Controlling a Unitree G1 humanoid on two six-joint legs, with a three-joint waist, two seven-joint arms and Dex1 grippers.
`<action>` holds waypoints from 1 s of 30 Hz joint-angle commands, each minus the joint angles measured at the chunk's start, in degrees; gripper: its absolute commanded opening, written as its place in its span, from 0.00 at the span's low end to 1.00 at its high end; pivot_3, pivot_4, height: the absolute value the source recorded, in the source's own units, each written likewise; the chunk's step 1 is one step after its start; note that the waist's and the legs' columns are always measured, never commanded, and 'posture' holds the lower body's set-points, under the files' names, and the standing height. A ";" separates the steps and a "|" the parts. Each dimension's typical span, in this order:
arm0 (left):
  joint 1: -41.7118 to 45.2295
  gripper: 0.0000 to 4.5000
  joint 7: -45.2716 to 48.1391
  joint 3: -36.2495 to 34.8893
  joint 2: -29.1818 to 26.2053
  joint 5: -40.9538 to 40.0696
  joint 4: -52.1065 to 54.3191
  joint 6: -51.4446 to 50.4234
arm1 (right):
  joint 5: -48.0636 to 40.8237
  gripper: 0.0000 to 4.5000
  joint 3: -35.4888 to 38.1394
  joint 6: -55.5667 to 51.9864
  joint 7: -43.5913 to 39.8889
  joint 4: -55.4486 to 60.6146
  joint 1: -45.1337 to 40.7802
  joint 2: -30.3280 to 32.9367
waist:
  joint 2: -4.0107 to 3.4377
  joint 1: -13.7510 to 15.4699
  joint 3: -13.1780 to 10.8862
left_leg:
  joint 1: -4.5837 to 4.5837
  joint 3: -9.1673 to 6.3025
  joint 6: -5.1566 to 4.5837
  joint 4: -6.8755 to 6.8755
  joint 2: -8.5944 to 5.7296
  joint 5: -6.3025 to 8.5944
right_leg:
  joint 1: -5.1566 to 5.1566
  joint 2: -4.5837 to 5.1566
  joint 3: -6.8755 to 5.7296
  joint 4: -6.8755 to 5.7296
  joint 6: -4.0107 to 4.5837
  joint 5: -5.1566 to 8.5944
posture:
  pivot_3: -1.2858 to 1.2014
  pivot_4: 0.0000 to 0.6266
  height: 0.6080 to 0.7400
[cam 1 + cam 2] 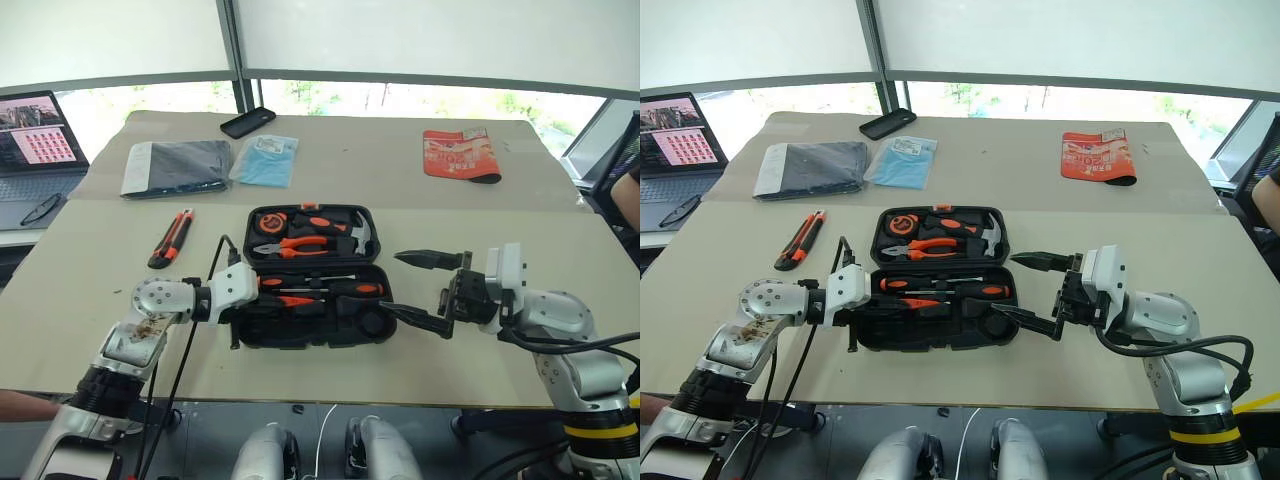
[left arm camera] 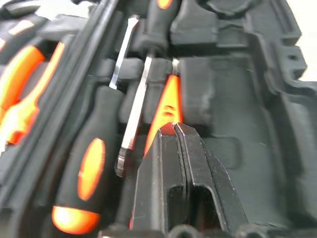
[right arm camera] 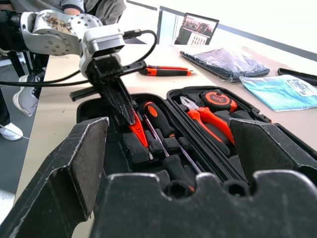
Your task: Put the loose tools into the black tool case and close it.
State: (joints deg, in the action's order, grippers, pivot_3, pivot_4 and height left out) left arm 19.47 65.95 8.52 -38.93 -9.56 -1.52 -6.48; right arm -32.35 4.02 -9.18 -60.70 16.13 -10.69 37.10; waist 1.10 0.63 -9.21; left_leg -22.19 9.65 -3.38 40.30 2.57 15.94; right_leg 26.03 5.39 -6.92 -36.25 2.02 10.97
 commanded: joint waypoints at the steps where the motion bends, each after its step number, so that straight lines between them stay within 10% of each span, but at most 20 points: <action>1: -2.27 0.01 -3.24 -0.97 1.40 -0.58 -0.47 -3.24 | -0.71 1.00 1.13 0.45 -0.23 0.09 -0.65 -0.33 | -0.04 0.03 0.02 | 0.02 0.00 0.00 0.00 0.01 0.00 | -0.01 0.00 0.00 -0.01 0.00 0.00 | 0.52 0.24 1.00; 22: -4.85 0.01 -6.89 -9.04 4.05 -7.18 1.82 0.04 | 1.17 1.00 0.29 2.15 -1.44 -2.97 -2.04 -1.93 | -0.04 0.07 0.03 | -0.06 -0.02 -0.02 0.00 0.01 0.01 | 0.00 0.06 -0.03 0.02 0.02 -0.02 | 0.52 0.24 1.00; 30: -23.94 0.57 -17.59 -32.88 9.14 -17.52 10.25 5.40 | 5.24 1.00 2.63 11.14 -1.99 -5.96 1.00 -1.87 | -0.01 -0.82 0.01 | -0.12 -0.01 0.34 -0.12 0.12 -0.19 | 0.09 0.23 0.02 0.15 0.05 -0.01 | 0.52 0.24 1.00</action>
State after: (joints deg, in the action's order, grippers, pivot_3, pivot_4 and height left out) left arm -0.74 52.01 -18.16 -30.79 -25.14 6.19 -2.87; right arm -28.01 4.25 -2.69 -62.40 10.25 -10.03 35.31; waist 1.10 -0.19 -9.20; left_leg -22.32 9.66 -3.04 40.15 2.69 15.75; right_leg 26.12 5.62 -6.89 -36.06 2.07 10.97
